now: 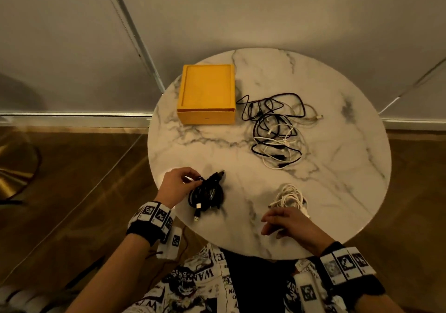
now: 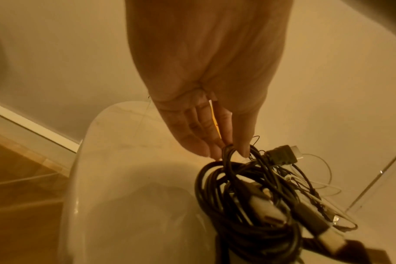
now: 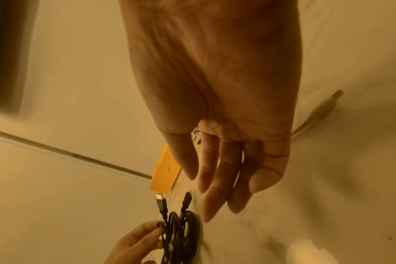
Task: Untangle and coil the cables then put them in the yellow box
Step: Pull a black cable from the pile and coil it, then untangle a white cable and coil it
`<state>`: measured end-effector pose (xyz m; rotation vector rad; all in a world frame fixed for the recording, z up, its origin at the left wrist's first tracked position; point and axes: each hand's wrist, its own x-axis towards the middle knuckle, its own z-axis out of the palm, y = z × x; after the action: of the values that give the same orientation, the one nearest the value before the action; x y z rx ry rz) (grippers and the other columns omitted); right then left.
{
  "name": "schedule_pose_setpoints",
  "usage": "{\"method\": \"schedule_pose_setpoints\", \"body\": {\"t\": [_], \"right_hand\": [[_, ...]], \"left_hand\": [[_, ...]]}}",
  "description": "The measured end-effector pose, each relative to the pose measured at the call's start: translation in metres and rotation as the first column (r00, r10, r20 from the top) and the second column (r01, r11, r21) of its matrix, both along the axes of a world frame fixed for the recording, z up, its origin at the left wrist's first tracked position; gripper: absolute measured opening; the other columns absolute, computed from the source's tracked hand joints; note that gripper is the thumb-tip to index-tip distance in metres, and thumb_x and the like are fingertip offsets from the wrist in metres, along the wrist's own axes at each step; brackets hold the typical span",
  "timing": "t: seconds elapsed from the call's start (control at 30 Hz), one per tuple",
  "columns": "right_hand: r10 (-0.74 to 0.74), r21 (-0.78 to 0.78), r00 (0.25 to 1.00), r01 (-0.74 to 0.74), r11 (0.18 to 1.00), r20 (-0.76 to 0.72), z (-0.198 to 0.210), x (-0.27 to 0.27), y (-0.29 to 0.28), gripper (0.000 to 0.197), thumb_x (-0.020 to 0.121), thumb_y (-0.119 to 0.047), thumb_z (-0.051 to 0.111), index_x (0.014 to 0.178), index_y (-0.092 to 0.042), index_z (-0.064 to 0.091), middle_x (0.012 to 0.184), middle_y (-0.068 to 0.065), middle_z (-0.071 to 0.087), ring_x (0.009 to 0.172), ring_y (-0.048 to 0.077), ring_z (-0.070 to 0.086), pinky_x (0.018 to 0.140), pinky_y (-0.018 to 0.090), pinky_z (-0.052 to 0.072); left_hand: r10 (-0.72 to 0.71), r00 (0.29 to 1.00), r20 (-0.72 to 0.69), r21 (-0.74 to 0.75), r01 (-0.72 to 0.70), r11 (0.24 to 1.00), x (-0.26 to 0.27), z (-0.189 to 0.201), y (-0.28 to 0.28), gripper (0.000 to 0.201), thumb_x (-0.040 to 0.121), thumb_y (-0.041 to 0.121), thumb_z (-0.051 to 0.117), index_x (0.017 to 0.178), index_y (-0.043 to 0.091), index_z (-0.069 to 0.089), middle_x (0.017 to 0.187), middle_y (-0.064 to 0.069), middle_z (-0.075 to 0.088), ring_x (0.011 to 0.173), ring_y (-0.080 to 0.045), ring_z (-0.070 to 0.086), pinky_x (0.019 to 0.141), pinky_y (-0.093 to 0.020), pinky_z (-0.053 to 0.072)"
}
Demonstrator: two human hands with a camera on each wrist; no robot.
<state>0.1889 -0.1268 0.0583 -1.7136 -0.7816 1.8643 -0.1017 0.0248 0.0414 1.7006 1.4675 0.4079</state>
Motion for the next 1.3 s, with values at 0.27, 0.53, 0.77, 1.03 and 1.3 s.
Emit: {"method": "schedule_pose_setpoints", "body": {"t": [0.27,0.53,0.77,1.03,1.3], "right_hand": [[-0.181,0.147,0.982,0.171,0.974,0.054,0.024,0.034,0.020,0.012,0.091,-0.003,0.057,0.092,0.002,0.068,0.084,0.021,0.073,0.067,0.019,0.068,0.055,0.023,0.044],[0.027,0.090,0.725,-0.122,0.988,0.688,0.025,0.101,0.016,0.039,0.091,-0.018,0.060,0.129,-0.014,0.058,0.135,0.007,0.057,0.124,0.022,0.052,0.097,0.024,0.038],[0.281,-0.053,0.654,-0.346,0.937,0.702,0.007,0.086,-0.006,0.069,0.072,-0.057,0.052,0.129,-0.019,0.059,0.136,0.008,0.053,0.122,0.026,0.052,0.102,0.042,0.042],[0.150,0.071,0.683,-0.284,0.956,0.715,0.031,0.098,0.011,0.044,0.090,-0.030,0.059,0.132,-0.018,0.055,0.135,0.008,0.056,0.120,0.021,0.054,0.096,0.028,0.043],[-0.273,0.516,0.738,-0.116,0.849,0.617,0.119,0.119,0.069,0.034,0.089,-0.022,0.064,0.123,-0.023,0.060,0.115,-0.001,0.065,0.093,0.011,0.063,0.080,0.021,0.046]], "left_hand": [[-0.119,0.993,-0.009,0.003,0.119,0.993,-0.001,0.008,0.012,0.038,0.078,-0.008,0.066,0.092,0.027,0.071,0.097,0.013,0.071,0.084,0.003,0.064,0.064,-0.010,0.047],[-0.146,0.982,0.116,0.106,0.134,0.985,0.076,0.051,0.042,0.039,0.081,-0.013,0.051,0.077,0.020,0.071,0.089,0.000,0.073,0.066,-0.008,0.066,0.057,-0.022,0.050],[-0.535,0.798,-0.279,0.144,0.585,0.798,0.186,0.058,0.075,0.038,0.084,0.010,0.068,0.120,0.021,0.064,0.109,0.000,0.066,0.093,-0.019,0.064,0.077,-0.029,0.049],[-0.401,0.910,0.104,0.469,0.311,0.827,0.225,0.134,0.101,0.018,0.096,0.028,0.058,0.087,0.015,0.067,0.064,0.000,0.061,0.054,-0.009,0.054,0.055,-0.022,0.045],[-0.419,0.768,0.484,0.601,0.056,0.797,0.226,0.246,0.104,0.017,0.096,0.015,0.058,0.096,0.001,0.069,0.056,0.010,0.056,0.047,-0.014,0.050,0.050,-0.025,0.045]]}}
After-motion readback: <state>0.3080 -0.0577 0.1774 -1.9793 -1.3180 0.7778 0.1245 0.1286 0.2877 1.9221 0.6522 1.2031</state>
